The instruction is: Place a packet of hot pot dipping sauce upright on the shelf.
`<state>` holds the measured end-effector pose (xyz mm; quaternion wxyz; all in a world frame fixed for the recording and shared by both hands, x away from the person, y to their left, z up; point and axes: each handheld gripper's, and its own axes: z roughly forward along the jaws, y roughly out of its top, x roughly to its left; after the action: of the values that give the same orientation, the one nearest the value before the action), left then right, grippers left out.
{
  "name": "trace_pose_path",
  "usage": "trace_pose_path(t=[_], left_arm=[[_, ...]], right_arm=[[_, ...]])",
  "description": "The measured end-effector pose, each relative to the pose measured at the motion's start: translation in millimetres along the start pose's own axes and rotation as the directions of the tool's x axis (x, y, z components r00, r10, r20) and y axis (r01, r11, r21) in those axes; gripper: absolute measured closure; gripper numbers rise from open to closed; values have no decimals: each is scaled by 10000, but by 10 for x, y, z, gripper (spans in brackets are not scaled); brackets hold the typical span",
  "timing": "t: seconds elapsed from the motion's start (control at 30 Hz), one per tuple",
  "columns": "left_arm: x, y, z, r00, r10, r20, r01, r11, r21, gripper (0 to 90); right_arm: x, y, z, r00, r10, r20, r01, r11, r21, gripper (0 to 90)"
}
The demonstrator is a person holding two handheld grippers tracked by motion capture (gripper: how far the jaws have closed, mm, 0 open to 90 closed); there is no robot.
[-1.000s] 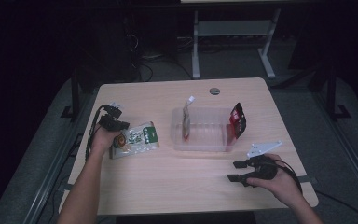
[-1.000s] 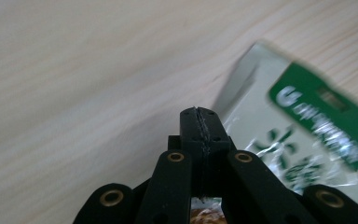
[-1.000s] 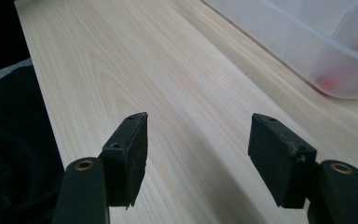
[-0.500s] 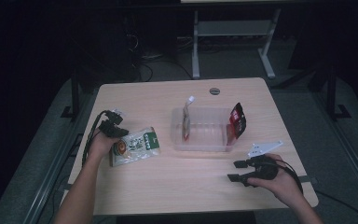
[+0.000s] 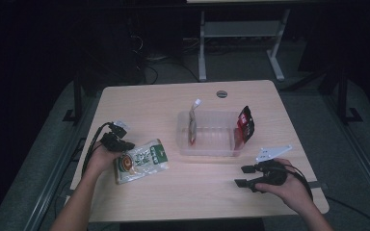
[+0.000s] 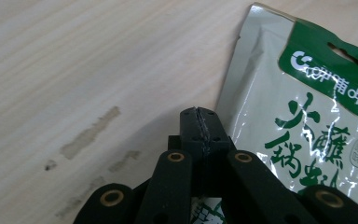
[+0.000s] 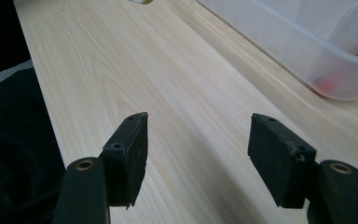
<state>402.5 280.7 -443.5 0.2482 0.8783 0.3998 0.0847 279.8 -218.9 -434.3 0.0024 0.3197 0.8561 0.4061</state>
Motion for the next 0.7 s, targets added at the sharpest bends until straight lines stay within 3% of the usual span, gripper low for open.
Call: trace_pose_path(t=[0.33,0.57,0.7], left_arm=[[-296,-118,-74,9967,606,548,-613,9980,117,898],[-533,-148,-99,9862,1150,1195,-1158,9933,-1,898],[-637,-172,-130,9826,1356,1273,-1355,9907,-95,898]], right_arm=[[2,-2,-5,10000,-10,27,10,10000,-32,377],[4,-1,-7,10000,-10,50,10,10000,-39,378],[6,-2,-8,10000,-15,44,15,10000,-34,378]])
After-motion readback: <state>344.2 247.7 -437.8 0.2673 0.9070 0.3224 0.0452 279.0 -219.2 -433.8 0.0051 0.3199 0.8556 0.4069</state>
